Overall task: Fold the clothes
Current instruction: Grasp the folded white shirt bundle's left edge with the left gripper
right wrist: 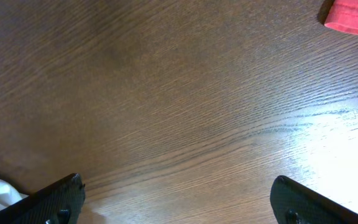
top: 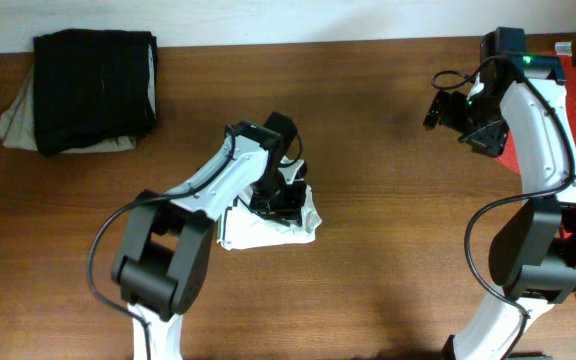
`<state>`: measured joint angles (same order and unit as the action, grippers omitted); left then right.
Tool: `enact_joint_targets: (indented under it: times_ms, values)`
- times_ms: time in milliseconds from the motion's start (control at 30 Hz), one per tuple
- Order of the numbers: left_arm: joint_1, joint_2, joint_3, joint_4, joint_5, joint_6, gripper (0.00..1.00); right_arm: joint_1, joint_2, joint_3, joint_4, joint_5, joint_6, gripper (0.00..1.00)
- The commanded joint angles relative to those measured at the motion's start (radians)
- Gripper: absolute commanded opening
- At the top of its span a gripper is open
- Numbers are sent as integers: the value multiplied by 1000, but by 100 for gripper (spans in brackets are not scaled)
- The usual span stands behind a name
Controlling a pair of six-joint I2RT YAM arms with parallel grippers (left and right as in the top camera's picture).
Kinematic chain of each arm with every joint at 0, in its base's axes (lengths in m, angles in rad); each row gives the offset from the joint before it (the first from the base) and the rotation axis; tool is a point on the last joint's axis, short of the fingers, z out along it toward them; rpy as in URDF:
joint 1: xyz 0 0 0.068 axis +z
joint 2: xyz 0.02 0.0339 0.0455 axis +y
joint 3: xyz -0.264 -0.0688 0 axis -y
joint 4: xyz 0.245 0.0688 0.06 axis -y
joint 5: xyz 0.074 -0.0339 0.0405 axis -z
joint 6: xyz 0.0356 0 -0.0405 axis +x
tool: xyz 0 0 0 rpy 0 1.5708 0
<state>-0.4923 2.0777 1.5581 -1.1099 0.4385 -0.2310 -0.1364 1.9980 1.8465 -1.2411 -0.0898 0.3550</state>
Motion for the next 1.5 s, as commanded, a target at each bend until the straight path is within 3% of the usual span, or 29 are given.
enact_joint_targets:
  times_ms: [0,33,167,233,400,533,667,867,1100,1133,1167,1200,1267,1367,1433,1467]
  values:
    - [38,-183,58,-31,-107,49,50,-2,-9,5,-1,16,-11,99]
    - [59,-213,58,-42,-159,49,99,-2,-9,5,-1,16,-11,99]
    - [197,-281,58,-91,-392,42,99,-2,-9,5,-1,16,-11,99]
    - [274,-275,53,-134,-396,34,99,-2,-9,5,-1,16,-11,99]
    - [404,-271,-66,-46,-167,111,99,-2,-9,5,-1,16,-11,99]
    - [435,-270,-253,144,129,236,99,-2,-9,5,0,16,-11,99]
    - [435,-247,-375,289,198,233,99,-2,-9,5,0,16,-11,99]
    - [436,-143,-389,324,179,232,99,-2,-9,5,-1,16,-11,99]
    - [435,-17,-389,350,258,232,99,-2,-9,5,0,16,-11,99]
    - [433,-17,-389,351,258,231,97,-2,-9,5,0,16,-11,99]
    - [430,-17,-389,357,257,231,89,-2,-9,5,0,16,-11,99]
    - [428,-17,-388,370,257,223,65,-2,-9,5,0,16,-11,99]
    - [428,-17,-388,400,257,174,38,-2,-9,5,-1,16,-11,99]
    - [430,-17,-346,414,253,156,24,-2,-9,5,-1,16,-11,99]
    - [430,-17,-284,412,244,156,2,-2,-9,5,0,16,-11,99]
    - [430,-17,-255,404,225,155,1,-2,-9,5,0,16,-11,99]
